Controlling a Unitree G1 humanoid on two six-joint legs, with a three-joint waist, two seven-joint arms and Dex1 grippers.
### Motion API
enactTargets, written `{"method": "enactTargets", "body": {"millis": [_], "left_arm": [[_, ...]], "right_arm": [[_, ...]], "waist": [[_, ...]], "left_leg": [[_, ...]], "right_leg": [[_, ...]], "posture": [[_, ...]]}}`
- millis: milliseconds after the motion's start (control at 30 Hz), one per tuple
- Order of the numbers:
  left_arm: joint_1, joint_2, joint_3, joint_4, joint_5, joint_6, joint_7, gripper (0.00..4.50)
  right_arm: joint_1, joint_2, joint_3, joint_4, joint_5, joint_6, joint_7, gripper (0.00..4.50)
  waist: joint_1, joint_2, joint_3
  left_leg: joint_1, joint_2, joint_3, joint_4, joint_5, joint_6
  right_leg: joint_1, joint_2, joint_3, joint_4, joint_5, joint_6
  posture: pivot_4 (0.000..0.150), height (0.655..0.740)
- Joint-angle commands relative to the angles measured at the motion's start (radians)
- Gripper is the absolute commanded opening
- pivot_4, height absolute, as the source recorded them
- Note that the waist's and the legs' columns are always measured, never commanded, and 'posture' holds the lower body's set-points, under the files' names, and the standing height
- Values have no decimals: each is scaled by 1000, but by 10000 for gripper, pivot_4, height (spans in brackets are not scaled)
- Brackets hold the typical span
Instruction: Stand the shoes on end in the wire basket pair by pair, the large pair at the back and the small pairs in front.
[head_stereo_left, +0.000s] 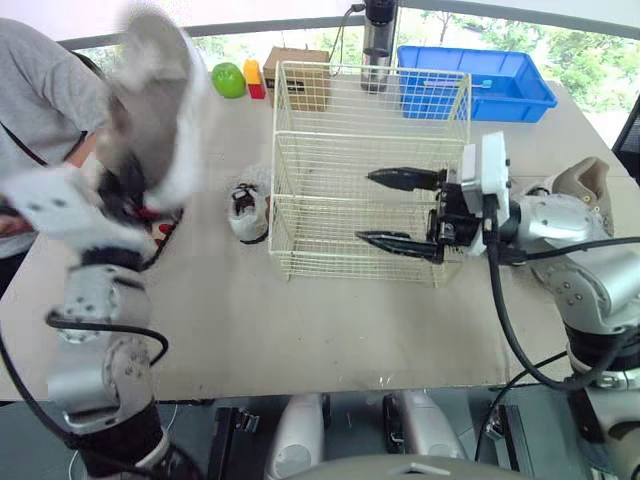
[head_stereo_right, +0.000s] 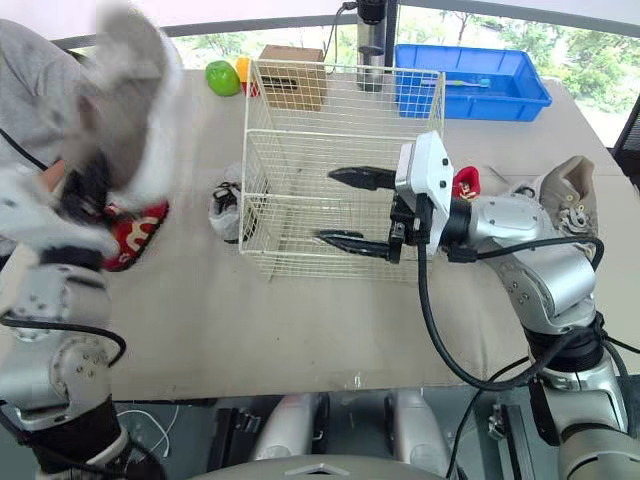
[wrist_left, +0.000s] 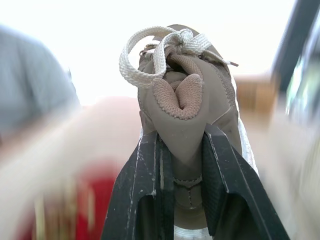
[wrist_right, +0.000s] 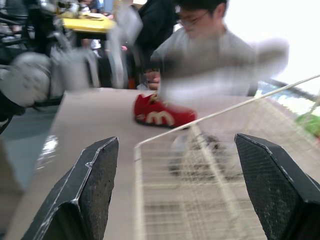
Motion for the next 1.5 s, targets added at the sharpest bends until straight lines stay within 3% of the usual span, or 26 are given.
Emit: {"method": "enactTargets", "body": {"millis": [33,167,300,400,533,767,900,967,1000,1400,1467,1500], "left_arm": [[-64,135,-83,-31,56,-96,-160,4465],[-245,262,-231,123,110,-288,-403,4465],[-329,302,-306,259,155,-452,-565,4465],[-428,326,-398,471,200,-711,-772,4465],[-515,309,-459,633,227,-924,-894,4465],[-653,261,-498,796,221,-1122,-977,4465],[-676,257,-506,823,218,-1173,-1005,4465],[-682,257,-504,834,224,-1189,-1006,4465],[-682,258,-504,840,228,-1200,-1008,4465],[-715,266,-490,899,253,-1258,-989,4465],[-719,264,-492,903,254,-1258,-987,4465],[-721,263,-492,903,255,-1259,-986,4465]], "right_arm": [[-122,-48,-66,9,-12,39,-51,35592],[-371,-191,-122,155,85,189,48,35592],[-539,-268,-121,285,66,216,92,35592],[-759,-339,-60,439,-26,166,188,35592],[-864,-353,33,539,-146,104,252,35592],[-857,-408,224,619,-350,58,412,35592],[-847,-394,234,680,-413,3,429,35592],[-843,-388,226,693,-427,-12,440,35592],[-839,-387,222,693,-429,-19,450,32959],[-776,-390,191,632,-454,-84,483,32959],[-772,-386,187,627,-456,-88,485,27536],[-771,-384,185,625,-456,-88,486,22736]], "waist": [[-3,1,0],[9,4,2],[-3,5,3],[-9,12,7],[-12,12,7],[-5,13,8],[-5,14,7],[-5,14,8],[-5,14,8],[-6,14,8],[-7,14,8],[-8,14,8]], "left_leg": [[0,-1,0,0,0,0],[0,-2,3,0,0,0],[0,-1,5,-1,0,1],[-4,-2,8,-2,0,1],[-15,1,10,-2,0,1],[-21,1,15,0,0,1],[-33,1,15,4,0,1],[-33,1,15,4,0,1],[-32,1,15,4,0,0],[-31,1,14,8,0,1],[-30,1,15,8,0,1],[-30,1,15,9,0,1]], "right_leg": [[0,1,0,0,0,0],[1,4,-1,-2,-2,-4],[0,4,0,-3,-2,-2],[-7,7,3,-1,0,0],[-20,11,3,1,0,0],[-26,10,6,1,0,1],[-35,9,5,2,1,3],[-35,9,5,2,1,3],[-35,9,5,3,1,3],[-35,10,5,9,1,3],[-35,10,5,11,1,3],[-35,10,5,12,1,3]], "posture": [[1500,7400],[1500,7400],[1500,7400],[1500,7400],[1500,7400],[1500,7400],[1500,7400],[1500,7400],[1500,7400],[1500,7400],[1500,7400],[1500,7400]]}}
